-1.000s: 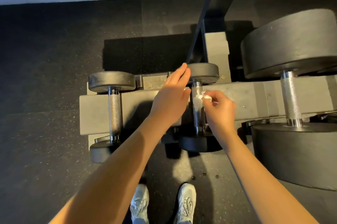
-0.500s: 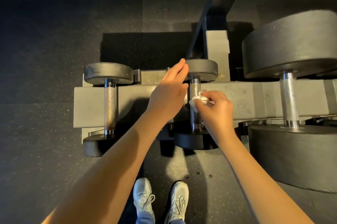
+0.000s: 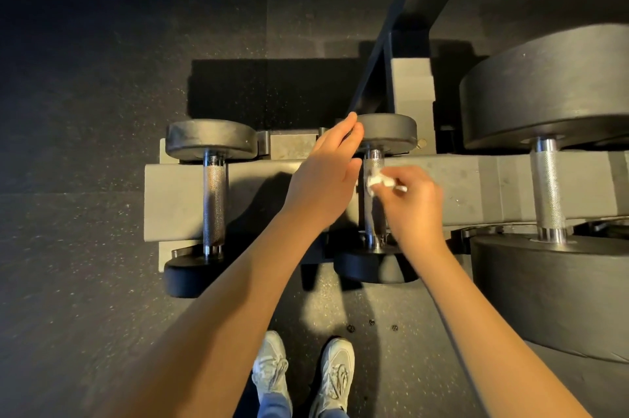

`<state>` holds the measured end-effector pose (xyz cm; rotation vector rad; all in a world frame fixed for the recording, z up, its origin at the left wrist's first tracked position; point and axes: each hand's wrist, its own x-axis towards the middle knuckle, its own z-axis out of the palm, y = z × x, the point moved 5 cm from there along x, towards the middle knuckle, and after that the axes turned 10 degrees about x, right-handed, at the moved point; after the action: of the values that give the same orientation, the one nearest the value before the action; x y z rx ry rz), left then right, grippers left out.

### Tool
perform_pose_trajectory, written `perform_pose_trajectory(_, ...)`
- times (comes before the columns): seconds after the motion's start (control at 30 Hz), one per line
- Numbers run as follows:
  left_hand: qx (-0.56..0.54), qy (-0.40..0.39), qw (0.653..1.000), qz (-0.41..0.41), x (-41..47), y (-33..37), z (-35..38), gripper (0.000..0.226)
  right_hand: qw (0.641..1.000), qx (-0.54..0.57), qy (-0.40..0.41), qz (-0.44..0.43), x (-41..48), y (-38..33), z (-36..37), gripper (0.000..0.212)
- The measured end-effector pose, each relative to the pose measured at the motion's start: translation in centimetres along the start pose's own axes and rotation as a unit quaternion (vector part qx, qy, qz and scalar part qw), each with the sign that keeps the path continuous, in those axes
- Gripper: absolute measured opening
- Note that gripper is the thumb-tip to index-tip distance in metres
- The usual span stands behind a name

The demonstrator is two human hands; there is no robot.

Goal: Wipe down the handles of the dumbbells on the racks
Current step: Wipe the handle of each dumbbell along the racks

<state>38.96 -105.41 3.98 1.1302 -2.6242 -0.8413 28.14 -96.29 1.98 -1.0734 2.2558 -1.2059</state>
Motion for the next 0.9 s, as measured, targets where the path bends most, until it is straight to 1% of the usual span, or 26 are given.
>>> perform_pose_trajectory(0.07,0.001,0.002,1.0,-0.001,0.0,0.0,-0.1,0.052,0.999,-0.024,-0.035,-0.023,-1.7,0.3,-0.5,0.019)
perform_pose_trajectory(0.13,0.007,0.008,1.0,0.0,0.0,0.2,-0.3,0.051,0.997,-0.061,-0.042,-0.035,-2.0,0.5,-1.0,0.016)
perform_pose_trajectory(0.2,0.016,0.018,1.0,0.003,0.0,0.4,-0.4,0.05,0.996,-0.073,-0.023,-0.047,-0.7,0.4,-1.0,0.014)
perform_pose_trajectory(0.3,0.02,0.025,0.999,0.005,-0.1,0.7,-0.3,0.05,0.998,-0.047,0.028,-0.043,1.4,0.1,-0.7,0.013)
perform_pose_trajectory(0.33,0.023,0.028,0.999,0.007,-0.1,0.7,-0.3,0.051,0.998,-0.037,0.032,-0.039,1.4,0.1,-0.7,0.014)
perform_pose_trajectory(0.4,0.025,0.032,0.999,0.007,-0.1,0.5,-0.3,0.051,0.999,-0.024,0.003,-0.037,0.3,0.4,-0.8,0.015)
perform_pose_trajectory(0.53,0.016,0.032,0.999,0.003,-0.1,0.1,-0.2,0.05,0.996,-0.019,-0.089,-0.01,-3.1,1.3,-1.8,0.012)
perform_pose_trajectory(0.6,0.019,0.034,0.999,0.004,-0.1,0.2,-0.2,0.05,0.994,-0.032,-0.108,-0.003,-3.0,1.4,-2.0,0.01)
perform_pose_trajectory(0.67,0.029,0.038,0.999,0.009,-0.1,0.3,-0.1,0.05,0.996,-0.03,-0.085,-0.007,-1.8,1.0,-1.8,0.01)
perform_pose_trajectory(0.8,0.024,0.045,0.999,0.015,-0.1,0.4,0.1,0.051,1.0,-0.011,-0.002,0.001,0.0,0.5,-1.4,0.014)
perform_pose_trajectory(0.83,0.021,0.044,0.999,0.016,0.0,0.3,0.2,0.051,1.0,-0.004,0.0,0.007,-0.3,0.7,-1.3,0.014)
perform_pose_trajectory(0.9,0.013,0.039,0.999,0.012,0.0,0.1,0.3,0.051,0.999,0.009,-0.028,0.015,-1.8,1.1,-1.5,0.011)
